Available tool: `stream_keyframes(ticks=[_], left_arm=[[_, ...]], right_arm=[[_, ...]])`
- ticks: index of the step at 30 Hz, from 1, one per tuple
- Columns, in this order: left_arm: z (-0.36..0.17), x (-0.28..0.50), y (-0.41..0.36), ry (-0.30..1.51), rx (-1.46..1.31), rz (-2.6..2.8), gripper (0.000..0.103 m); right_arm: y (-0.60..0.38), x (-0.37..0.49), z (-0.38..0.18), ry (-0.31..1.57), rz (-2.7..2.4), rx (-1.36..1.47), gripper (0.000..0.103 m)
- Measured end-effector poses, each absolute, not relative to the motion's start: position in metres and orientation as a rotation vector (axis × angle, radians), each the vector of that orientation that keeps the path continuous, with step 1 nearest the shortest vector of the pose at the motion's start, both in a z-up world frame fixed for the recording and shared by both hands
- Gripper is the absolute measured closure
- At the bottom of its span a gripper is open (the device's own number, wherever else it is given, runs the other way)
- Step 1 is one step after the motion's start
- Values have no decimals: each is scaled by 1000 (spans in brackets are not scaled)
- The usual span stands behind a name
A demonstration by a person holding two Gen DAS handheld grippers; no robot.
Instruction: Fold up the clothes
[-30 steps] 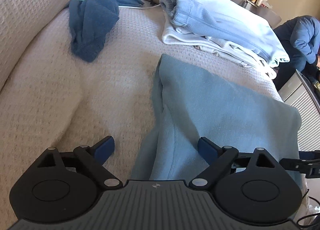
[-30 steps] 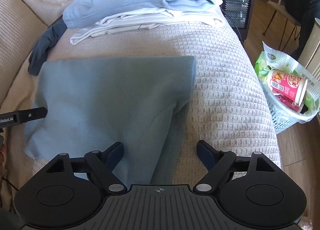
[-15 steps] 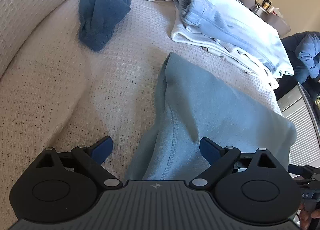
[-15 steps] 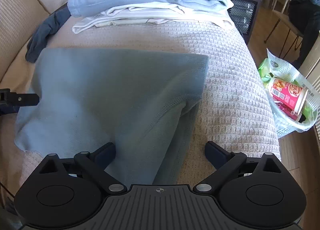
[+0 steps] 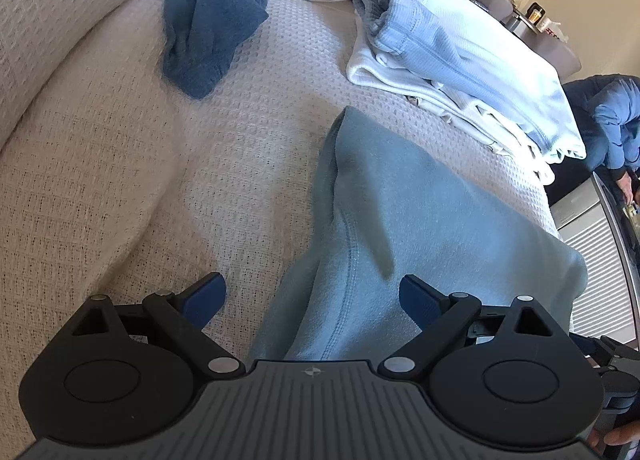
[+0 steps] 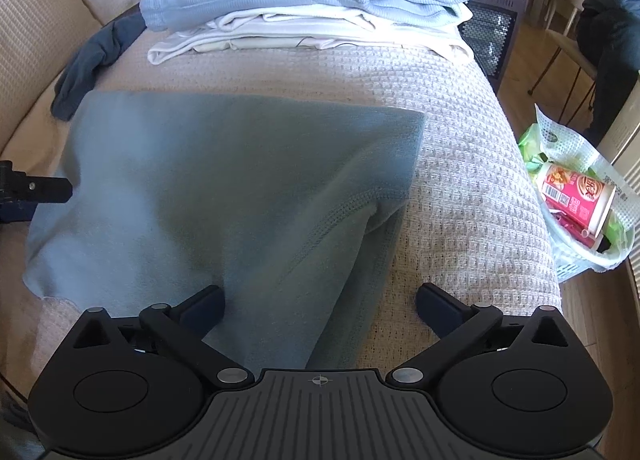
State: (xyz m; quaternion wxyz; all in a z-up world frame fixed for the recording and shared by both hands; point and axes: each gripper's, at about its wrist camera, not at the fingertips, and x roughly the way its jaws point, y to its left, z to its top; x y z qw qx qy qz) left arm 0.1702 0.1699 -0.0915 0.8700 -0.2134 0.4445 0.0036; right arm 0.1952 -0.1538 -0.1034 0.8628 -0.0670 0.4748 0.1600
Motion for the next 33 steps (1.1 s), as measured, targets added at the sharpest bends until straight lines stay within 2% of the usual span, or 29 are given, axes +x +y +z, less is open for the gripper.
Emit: stream_keyframes(ticks=[33], left_arm=[[-92,168,164,932,-387,5,9]], right_arm=[[-153,195,-102,985,335,-152,0]])
